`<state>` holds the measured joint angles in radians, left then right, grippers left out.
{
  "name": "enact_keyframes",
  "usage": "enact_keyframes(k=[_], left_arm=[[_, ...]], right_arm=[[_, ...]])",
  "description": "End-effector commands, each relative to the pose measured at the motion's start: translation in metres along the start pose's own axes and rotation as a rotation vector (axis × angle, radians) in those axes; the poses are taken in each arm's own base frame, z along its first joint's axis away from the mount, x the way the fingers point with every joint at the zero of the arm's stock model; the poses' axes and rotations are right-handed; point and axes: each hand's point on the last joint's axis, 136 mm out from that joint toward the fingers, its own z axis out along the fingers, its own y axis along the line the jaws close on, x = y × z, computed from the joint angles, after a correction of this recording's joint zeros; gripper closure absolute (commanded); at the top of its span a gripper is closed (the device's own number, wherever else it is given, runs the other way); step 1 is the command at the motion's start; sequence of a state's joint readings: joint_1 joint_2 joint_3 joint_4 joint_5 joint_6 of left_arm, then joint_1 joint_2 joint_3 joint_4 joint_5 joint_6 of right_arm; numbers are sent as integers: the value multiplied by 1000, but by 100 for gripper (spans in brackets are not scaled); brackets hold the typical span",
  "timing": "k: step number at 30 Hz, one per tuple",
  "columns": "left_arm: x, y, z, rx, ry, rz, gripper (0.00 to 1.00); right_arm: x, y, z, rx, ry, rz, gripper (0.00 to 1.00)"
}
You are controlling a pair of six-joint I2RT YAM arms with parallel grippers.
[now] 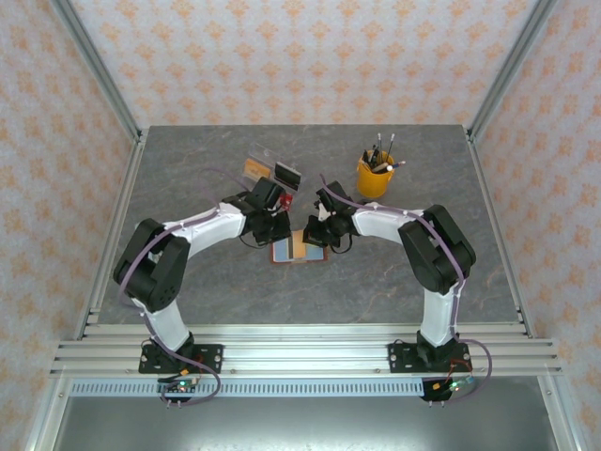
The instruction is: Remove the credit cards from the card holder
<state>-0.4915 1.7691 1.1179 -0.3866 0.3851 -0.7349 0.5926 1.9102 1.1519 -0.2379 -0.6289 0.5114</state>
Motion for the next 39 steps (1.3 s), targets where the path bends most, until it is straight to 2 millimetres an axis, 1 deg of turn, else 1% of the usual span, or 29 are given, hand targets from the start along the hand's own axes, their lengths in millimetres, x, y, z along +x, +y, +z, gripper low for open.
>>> enact_keyframes(k=[1, 6, 10, 14, 18, 24, 29, 30, 32, 36, 39], left_arm=[[4, -3, 12, -1, 22, 0, 94], [9, 13, 21, -73, 43, -8, 96], [12, 29, 24, -140, 50, -12, 97], [17, 38, 29, -164, 62, -20, 98], [20, 42, 31, -171, 67, -29, 98], [22, 43, 32, -169, 68, -32, 98], [21, 42, 31, -168, 64, -34, 98], [21, 41, 31, -164, 66, -33, 98], [20, 37, 30, -139, 69, -32, 97], [12, 34, 21, -110, 58, -44, 94], [5, 24, 9, -45, 47, -28, 86]], right_arm=[[-2, -5, 6, 7, 11, -8, 93], [-2, -1, 6, -15, 19, -4, 92], [-3, 14, 3, -88, 28, 5, 89], [-6, 26, -2, -140, 18, 2, 85], [-7, 29, 0, -164, 25, 15, 83], [-6, 28, 9, -190, 36, 44, 82], [-6, 27, 11, -191, 36, 47, 82], [-6, 26, 11, -190, 36, 46, 83], [-6, 23, 11, -178, 38, 46, 87], [-9, 12, -2, -125, 20, 7, 95], [-11, 7, -18, -113, 16, -17, 98]])
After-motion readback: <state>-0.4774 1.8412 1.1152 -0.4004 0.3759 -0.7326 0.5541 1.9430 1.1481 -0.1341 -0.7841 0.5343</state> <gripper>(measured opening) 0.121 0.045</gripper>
